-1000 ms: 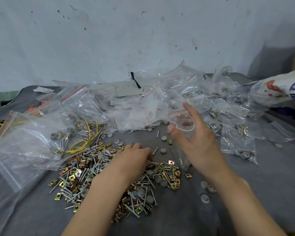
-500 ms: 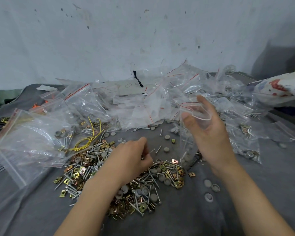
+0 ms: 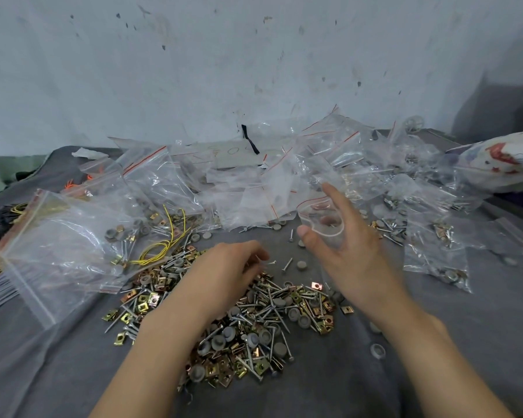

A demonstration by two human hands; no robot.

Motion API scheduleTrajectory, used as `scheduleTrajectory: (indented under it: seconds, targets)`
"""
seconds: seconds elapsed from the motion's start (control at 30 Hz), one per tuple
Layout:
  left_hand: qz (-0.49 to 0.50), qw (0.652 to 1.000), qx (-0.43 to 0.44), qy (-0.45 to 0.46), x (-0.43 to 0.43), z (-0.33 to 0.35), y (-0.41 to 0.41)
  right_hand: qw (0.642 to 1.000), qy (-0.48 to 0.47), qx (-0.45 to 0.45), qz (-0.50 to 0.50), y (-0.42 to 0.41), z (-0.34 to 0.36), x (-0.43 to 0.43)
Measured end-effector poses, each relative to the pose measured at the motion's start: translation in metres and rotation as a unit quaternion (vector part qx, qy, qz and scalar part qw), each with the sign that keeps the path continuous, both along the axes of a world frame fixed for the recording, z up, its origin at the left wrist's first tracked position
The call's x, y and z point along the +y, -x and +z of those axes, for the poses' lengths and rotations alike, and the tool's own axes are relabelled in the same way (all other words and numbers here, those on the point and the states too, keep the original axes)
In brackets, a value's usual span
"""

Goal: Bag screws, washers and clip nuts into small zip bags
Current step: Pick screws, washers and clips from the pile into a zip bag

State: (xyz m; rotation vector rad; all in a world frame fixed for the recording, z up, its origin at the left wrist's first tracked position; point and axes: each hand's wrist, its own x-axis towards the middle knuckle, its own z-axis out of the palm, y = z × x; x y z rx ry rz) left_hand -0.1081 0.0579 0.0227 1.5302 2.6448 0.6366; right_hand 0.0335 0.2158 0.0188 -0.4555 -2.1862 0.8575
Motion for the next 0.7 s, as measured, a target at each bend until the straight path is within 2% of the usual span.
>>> scheduleTrajectory:
  seconds: [0.23,0.33,0.43,0.5,0.57,0.7]
  targets:
    - [0.015,1.0,-0.011,-0.009,-0.004,0.002,0.002,1.0,-0.017,-0.013,0.008,-0.001,0.0,-0.001]
    - [0.014,0.995,0.005,-0.099,-0.005,0.013,0.003,1.0,-0.023,-0.01,0.015,-0.001,-0.004,-0.002]
    - [0.017,0.976,0.013,-0.219,-0.001,0.035,-0.004,0.999,-0.031,-0.012,0.021,0.002,-0.007,-0.002]
    - [0.006,0.964,0.019,-0.267,0.002,0.049,-0.014,0.999,-0.039,-0.011,0.026,0.003,-0.007,-0.003]
    - [-0.016,0.961,0.03,-0.276,0.003,0.058,-0.025,0.999,-0.04,-0.012,0.026,0.005,-0.007,-0.004]
    - [-0.036,0.969,0.06,-0.236,0.01,0.061,-0.043,0.999,-0.041,-0.011,0.024,0.008,-0.007,-0.01]
